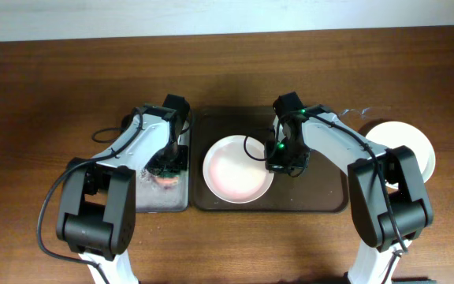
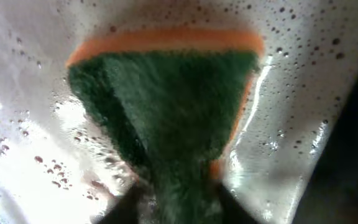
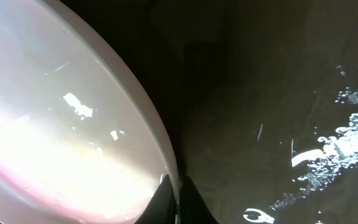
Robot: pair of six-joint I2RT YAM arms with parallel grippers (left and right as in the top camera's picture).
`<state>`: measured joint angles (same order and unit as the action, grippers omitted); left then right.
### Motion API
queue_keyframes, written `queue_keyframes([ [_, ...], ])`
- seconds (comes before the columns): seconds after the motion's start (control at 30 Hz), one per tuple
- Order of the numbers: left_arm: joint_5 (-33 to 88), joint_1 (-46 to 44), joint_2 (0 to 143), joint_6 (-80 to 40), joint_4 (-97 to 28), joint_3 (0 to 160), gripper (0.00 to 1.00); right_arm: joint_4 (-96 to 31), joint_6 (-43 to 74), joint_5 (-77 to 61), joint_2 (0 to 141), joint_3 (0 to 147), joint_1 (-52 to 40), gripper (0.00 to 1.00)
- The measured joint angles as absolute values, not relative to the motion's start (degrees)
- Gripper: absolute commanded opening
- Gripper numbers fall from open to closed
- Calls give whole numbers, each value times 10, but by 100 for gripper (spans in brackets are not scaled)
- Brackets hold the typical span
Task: Clean dirty plates on tray and stack at the side
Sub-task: 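Return the sponge to the soapy tray with the left gripper, then lift the cleaned plate with the right gripper and stack it at right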
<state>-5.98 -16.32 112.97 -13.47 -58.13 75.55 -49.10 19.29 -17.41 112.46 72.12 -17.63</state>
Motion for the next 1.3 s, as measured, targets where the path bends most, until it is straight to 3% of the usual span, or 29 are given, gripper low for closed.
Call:
queue_keyframes([
  [0.13, -63, -163, 1130, -132, -581, 755, 0, -493, 193, -174, 1125, 721, -176, 4],
  [0.23, -64, -155, 1129, -131, -583, 771, 44, -495, 194, -174, 1125, 721, -176, 4],
  [0.3, -65, -142, 1120, -139, -581, 785, 54, -494, 193, -174, 1125, 721, -176, 4],
  [0.63, -67, -135, 967, -161, -580, 790, 54, -466, 188, -136, 1118, 722, -176, 4],
  [0.8, -66, -128, 922, -185, -577, 790, 55, -481, 188, -32, 1019, 722, -177, 4],
  [1.1, 16, -34, 922, -189, -529, 770, 56, -523, 180, 182, 900, 722, -177, 4],
  [1.3, 54, 9, 922, -171, -513, 692, 68, -531, 180, 391, 880, 722, -266, 4],
])
